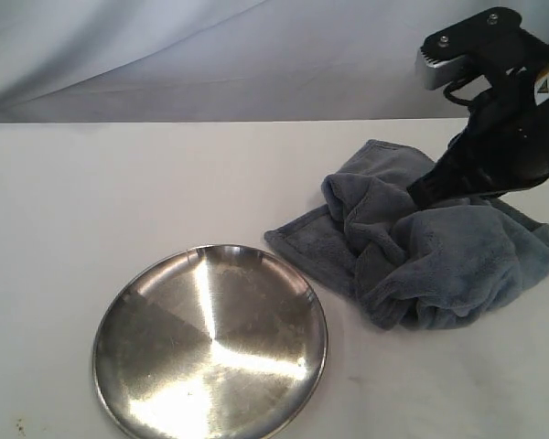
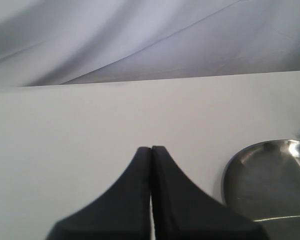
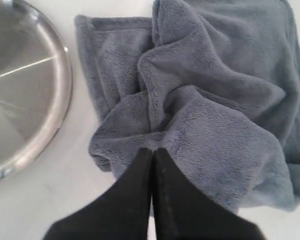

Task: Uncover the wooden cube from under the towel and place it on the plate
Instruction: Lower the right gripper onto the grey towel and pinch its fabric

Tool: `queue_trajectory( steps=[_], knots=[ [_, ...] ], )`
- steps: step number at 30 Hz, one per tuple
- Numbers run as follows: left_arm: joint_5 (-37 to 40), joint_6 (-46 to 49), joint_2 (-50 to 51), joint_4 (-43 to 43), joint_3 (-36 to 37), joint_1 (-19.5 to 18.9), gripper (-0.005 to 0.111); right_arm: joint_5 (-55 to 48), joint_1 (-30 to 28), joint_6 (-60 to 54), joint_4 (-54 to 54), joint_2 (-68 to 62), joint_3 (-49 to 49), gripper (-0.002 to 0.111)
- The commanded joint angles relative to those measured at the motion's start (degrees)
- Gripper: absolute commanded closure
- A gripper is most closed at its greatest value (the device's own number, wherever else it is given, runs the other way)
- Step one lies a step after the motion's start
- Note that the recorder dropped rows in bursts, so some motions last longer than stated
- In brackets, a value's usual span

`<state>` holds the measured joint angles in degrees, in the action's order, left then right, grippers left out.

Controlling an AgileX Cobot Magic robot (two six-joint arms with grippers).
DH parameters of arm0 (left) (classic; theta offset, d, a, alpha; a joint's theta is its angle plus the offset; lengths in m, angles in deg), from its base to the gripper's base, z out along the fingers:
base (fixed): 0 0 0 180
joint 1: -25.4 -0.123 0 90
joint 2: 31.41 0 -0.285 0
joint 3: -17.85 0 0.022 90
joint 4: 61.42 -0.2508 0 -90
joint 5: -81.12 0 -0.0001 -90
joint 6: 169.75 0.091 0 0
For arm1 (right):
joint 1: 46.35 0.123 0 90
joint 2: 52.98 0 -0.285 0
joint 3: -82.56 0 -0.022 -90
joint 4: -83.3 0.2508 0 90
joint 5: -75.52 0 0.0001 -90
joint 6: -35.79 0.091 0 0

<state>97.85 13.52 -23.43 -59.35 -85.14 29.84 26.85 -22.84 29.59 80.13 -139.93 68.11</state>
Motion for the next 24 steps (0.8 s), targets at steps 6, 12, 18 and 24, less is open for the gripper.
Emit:
queue_trajectory(
  steps=[6, 12, 18, 24],
  knots=[
    [-0.5, 0.2, -0.2, 0.4, 0.2, 0.2, 0.107, -2.0, -5.0, 7.0, -5.0, -3.1, 0.1, 0.108],
    [-0.5, 0.2, -0.2, 0.4, 0.2, 0.2, 0.107, -1.3, -5.0, 5.2, -5.2, -4.2, -2.7, 0.108],
    [-0.5, 0.2, -0.2, 0.4, 0.2, 0.2, 0.107, -1.6, -5.0, 1.2, 0.1, -4.4, -3.0, 0.108],
    [-0.5, 0.2, -0.2, 0.4, 0.2, 0.2, 0.107, -2.0, -4.7, -11.4, 13.3, -4.4, -3.0, 0.108]
  ],
)
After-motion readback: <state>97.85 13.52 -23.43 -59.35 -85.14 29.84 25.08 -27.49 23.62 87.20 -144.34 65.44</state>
